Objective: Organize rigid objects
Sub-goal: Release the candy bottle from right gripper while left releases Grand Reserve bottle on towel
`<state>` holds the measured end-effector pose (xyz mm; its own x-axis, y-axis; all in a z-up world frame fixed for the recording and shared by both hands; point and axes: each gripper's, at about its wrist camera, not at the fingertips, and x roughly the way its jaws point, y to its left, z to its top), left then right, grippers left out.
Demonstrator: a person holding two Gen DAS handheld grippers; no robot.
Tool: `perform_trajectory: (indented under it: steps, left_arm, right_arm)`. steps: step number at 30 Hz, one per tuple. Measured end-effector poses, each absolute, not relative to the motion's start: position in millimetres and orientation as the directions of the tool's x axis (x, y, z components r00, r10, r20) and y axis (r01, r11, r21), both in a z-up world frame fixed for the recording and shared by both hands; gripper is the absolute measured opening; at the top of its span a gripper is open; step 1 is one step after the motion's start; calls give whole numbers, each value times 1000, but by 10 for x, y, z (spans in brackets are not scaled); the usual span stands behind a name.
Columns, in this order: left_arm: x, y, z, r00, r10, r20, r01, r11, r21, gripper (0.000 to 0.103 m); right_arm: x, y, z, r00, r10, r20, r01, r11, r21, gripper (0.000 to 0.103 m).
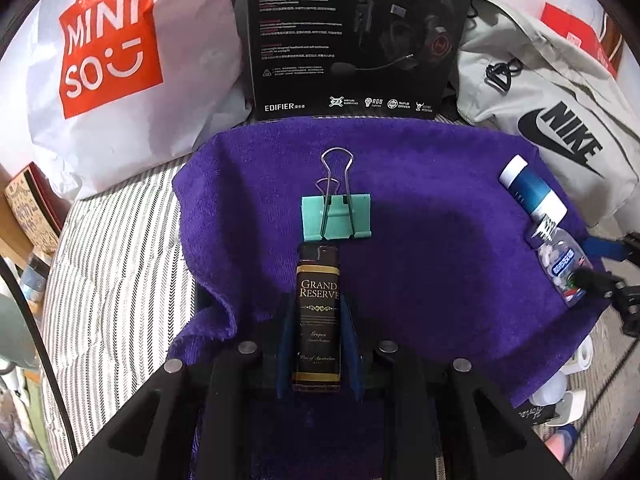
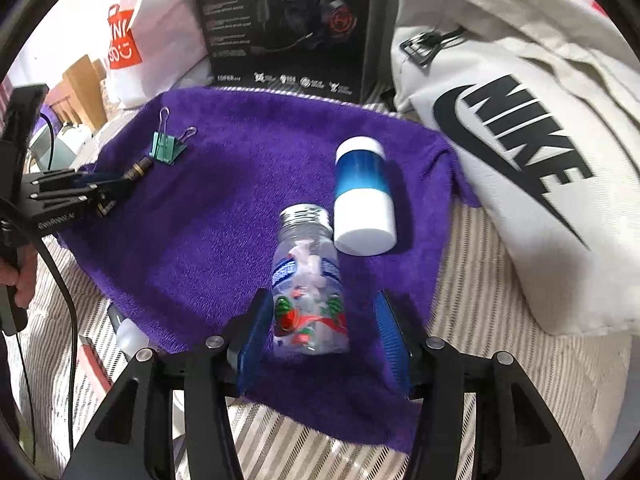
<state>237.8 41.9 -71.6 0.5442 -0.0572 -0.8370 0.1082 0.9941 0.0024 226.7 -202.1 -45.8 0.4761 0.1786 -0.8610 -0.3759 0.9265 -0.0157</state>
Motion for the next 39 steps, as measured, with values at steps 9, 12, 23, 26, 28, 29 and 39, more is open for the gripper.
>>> perform_trajectory:
  steps: [9, 12, 23, 26, 28, 29, 39]
  left_arm:
    - [2305, 375, -716, 543, -27, -839, 101, 994, 34, 24]
    - [2270, 370, -714, 536, -28, -844, 92, 995, 26, 28]
    - [1940, 236, -529, 549, -44, -834, 94, 996, 9, 62]
    - [1789, 215, -419, 564, -42, -825, 92, 996, 13, 69]
    - [1652, 199, -359, 573, -45, -818, 94, 996, 11, 71]
    - [1580, 185, -343, 574, -48, -818, 95, 995, 9, 72]
    - [1146, 61, -535, 535, -126, -835, 59, 992, -112, 73]
  right_arm:
    - [2005, -2056, -232, 507, 193, -840, -372, 928, -11, 56]
    - [1917, -2079, -174, 517, 201, -832, -367, 930, -3, 56]
    - [1531, -2165, -79, 518, 215, -828, -353, 935, 23, 57]
    - [1453, -2203, -84, 514, 219, -829, -336, 941, 39, 57]
    - [1390, -2237, -90, 512, 223, -830, -323, 945, 55, 57]
    - [1367, -2249, -97, 509, 225, -831, -319, 946, 60, 57]
    - [1025, -2380, -204, 490, 258, -833, -257, 955, 145, 58]
